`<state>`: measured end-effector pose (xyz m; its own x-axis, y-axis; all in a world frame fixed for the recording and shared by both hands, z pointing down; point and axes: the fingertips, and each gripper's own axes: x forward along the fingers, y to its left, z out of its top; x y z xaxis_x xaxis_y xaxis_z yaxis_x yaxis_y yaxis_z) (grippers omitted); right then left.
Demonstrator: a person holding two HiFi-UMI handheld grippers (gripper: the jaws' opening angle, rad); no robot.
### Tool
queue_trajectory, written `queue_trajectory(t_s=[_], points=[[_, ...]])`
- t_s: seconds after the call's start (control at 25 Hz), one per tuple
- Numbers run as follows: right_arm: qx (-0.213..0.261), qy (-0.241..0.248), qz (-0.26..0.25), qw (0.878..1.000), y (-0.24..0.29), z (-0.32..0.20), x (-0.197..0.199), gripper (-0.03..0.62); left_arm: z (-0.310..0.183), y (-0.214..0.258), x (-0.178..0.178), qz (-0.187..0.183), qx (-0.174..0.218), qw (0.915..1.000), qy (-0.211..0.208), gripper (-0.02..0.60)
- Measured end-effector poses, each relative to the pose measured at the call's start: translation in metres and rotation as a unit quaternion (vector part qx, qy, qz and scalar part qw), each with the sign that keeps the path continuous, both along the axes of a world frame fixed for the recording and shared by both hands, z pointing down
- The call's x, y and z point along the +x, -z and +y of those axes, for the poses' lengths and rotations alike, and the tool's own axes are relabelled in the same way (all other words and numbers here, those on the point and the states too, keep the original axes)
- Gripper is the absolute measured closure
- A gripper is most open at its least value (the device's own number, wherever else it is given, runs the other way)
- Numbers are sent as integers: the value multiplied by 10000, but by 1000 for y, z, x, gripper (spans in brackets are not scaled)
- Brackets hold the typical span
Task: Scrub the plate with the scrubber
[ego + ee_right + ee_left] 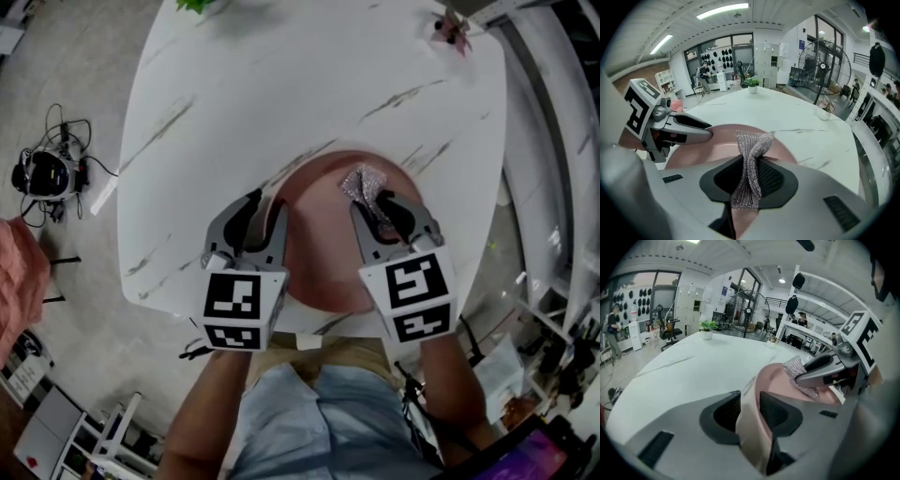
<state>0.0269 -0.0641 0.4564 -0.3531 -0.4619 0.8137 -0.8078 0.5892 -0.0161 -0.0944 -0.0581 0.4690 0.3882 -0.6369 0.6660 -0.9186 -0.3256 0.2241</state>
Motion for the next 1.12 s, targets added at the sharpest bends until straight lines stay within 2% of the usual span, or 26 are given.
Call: queue_trajectory(t_s=[0.12, 0.24, 0.32, 0.44, 0.52, 0.6, 0.64, 0.68, 0.76, 0.84, 0.96, 1.12], points=[[-101, 70, 164, 9998, -3, -2, -1, 488, -1, -6, 8, -129, -210, 9993, -285, 464], [-199, 176, 356, 9990, -7, -3, -3, 487, -1, -7, 15, 81, -478, 9981, -371, 528], [-248, 216, 451, 9984, -10, -4, -4, 475, -1, -8, 14, 277, -649, 9970, -317, 540], [-229, 199, 453, 9985, -13, -8, -4, 362, -2, -8, 14, 391, -751, 9960, -301, 545], [-82, 134, 378, 9992, -9, -11, -4, 336, -1, -8, 14, 390, -745, 9960, -307, 545], [190, 116, 375, 9991, -2, -13, -4, 364, -2, -7, 14, 380, -728, 9961, -311, 544], [322, 134, 437, 9984, 1, -14, -3, 450, -3, -7, 14, 380, -724, 9962, -313, 545], [399, 159, 537, 9976, 2, -14, 0, 490, -3, -6, 14, 386, -728, 9961, -318, 543], [389, 224, 861, 9953, 0, -13, 9, 502, -4, -5, 14, 402, -766, 9957, -329, 545], [268, 389, 1352, 9897, -3, -14, 20, 503, -2, -6, 14, 421, -814, 9952, -342, 545], [-219, 769, 2066, 9751, -14, -16, 33, 510, -2, -6, 15, 482, -857, 9944, -388, 549], [-614, 1620, 2830, 9433, -22, -19, 24, 516, 0, -8, 19, 556, -959, 9921, -582, 552]])
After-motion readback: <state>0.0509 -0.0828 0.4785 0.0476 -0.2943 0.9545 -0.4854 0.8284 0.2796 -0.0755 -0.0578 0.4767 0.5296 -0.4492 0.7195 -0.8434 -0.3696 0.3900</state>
